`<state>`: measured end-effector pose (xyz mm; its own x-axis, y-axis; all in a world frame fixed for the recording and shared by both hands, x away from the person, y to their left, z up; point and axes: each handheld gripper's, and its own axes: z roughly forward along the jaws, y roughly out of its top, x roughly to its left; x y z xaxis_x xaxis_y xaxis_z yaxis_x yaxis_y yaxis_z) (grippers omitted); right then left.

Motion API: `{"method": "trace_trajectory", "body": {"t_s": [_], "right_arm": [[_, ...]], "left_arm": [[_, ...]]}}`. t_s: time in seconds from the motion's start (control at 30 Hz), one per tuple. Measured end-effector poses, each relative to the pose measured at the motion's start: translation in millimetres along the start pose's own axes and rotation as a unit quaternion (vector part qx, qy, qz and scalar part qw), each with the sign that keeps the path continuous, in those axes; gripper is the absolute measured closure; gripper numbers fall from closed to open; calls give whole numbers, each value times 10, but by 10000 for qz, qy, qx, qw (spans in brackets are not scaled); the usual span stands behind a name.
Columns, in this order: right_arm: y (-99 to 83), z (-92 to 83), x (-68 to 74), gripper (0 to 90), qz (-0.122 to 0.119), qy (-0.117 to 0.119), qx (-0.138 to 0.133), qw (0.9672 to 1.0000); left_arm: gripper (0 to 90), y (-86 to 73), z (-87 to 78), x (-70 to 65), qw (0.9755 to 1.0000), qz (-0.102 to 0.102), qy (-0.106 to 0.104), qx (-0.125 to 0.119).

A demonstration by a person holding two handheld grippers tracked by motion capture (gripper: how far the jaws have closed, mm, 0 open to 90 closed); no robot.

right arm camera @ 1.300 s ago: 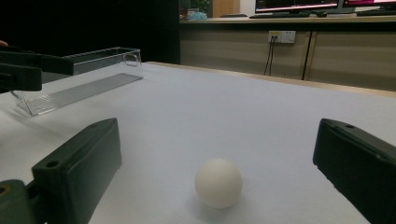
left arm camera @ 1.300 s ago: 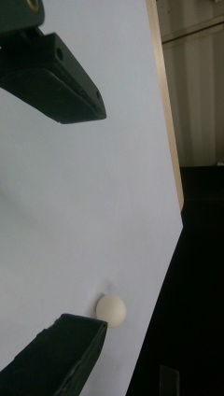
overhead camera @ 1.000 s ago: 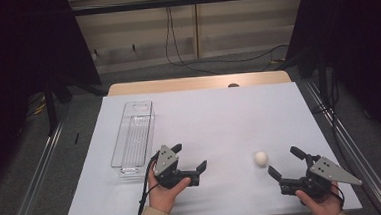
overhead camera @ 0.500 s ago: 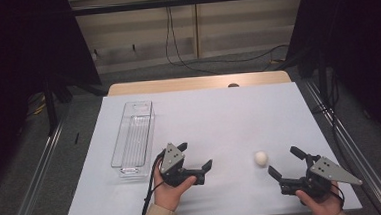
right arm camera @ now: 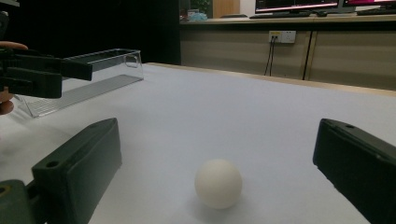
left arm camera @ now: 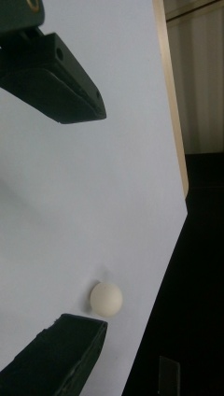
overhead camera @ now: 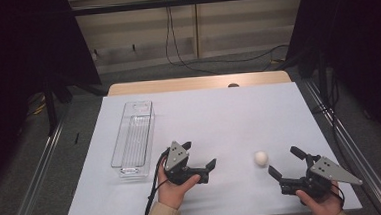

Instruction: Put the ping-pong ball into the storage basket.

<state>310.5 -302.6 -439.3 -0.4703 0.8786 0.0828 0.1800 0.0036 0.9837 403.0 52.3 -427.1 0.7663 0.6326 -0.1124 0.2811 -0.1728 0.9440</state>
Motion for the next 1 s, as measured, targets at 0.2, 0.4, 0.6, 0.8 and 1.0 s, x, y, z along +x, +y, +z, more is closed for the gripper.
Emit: {"method": "trace_trajectory", "body": {"t_s": [0.2, 0.4, 0.6, 0.8, 1.0], "right_arm": [[0, 1, 1, 6, -6, 3, -4, 10000], [0, 0, 0, 6, 0, 7, -6, 10000], [1, 3, 3, 6, 7, 5, -26, 10000], [3, 1, 2, 6, -3, 14, -9, 10000], [2, 1, -1, 6, 0, 16, -1, 10000]], "left_arm": [[17, 16, 35, -20, 10000, -11, -19, 4], [17, 34, 86, -49, 10000, -21, -65, 27], [17, 39, 128, -76, 9999, -25, -103, 21], [17, 55, 176, -105, 9999, -18, -116, 43], [17, 60, 218, -135, 9998, -22, -173, 68]]}}
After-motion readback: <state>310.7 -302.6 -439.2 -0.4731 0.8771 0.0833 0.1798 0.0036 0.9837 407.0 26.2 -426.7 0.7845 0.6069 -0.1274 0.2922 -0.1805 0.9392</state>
